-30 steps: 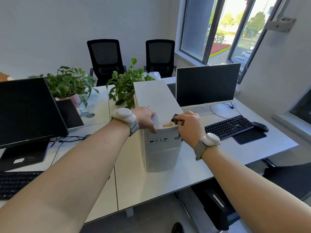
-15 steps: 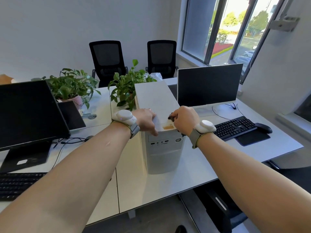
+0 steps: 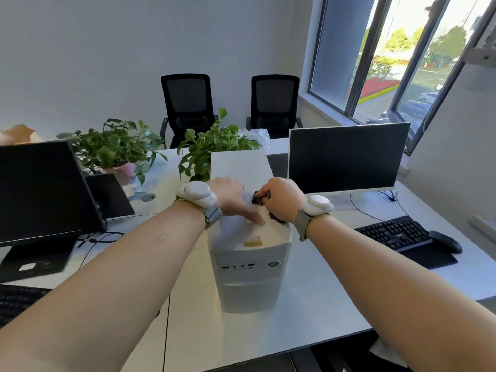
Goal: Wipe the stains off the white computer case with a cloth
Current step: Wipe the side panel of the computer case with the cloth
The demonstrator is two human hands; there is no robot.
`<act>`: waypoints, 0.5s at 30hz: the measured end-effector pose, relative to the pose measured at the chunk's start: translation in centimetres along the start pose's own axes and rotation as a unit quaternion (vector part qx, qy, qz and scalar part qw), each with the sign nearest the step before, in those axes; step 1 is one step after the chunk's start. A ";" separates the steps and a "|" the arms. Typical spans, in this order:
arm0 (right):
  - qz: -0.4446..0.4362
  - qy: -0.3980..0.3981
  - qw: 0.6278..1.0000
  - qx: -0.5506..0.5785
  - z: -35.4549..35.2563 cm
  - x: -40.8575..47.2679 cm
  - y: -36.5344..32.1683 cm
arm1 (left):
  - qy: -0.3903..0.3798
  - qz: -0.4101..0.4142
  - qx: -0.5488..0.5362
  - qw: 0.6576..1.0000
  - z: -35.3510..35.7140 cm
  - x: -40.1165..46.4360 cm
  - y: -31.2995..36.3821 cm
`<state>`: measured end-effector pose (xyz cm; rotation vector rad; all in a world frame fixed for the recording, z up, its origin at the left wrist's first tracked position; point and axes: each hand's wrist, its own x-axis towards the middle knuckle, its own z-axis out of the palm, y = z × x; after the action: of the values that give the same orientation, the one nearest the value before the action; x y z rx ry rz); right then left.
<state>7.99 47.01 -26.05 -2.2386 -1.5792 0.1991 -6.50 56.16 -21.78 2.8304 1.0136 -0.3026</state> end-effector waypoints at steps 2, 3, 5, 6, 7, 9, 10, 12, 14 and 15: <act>-0.017 -0.016 1.000 0.003 -0.3 2.1 0.9 | 0.013 -0.015 -0.016 1.000 0.0 1.4 0.0; -0.022 -0.023 1.000 0.002 -0.5 3.1 1.3 | 0.018 -0.025 -0.024 0.999 0.0 2.1 0.0; -0.029 -0.029 0.999 0.007 -0.8 5.4 2.1 | 0.022 -0.043 -0.034 0.998 0.1 3.3 0.2; -0.033 -0.029 0.999 0.008 -0.9 6.6 2.5 | 0.018 -0.051 -0.041 0.998 0.2 3.9 0.4; -0.038 -0.027 0.999 0.006 -0.9 7.7 2.8 | 0.013 -0.062 -0.047 0.997 0.5 4.5 0.6; -0.049 -0.025 0.998 -0.015 -0.9 10.2 3.5 | 0.001 -0.084 -0.052 0.995 0.7 5.4 1.1; -0.054 -0.025 0.998 -0.022 -0.7 11.4 3.6 | -0.005 -0.092 -0.051 0.994 0.8 5.8 1.2; -0.047 -0.021 0.998 -0.033 -0.9 13.4 3.9 | -0.033 -0.085 -0.031 0.995 0.5 5.5 1.6; -0.043 -0.027 0.996 -0.071 -1.0 15.4 3.7 | -0.070 -0.057 0.004 0.996 0.4 4.9 2.0; -0.033 -0.029 0.996 -0.074 -1.0 16.3 3.5 | -0.086 -0.041 0.023 0.995 0.3 4.4 2.2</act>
<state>17.20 60.95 -24.79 -2.3054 -1.7483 0.1336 -1.82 57.06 -23.01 2.7491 1.1000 -0.5730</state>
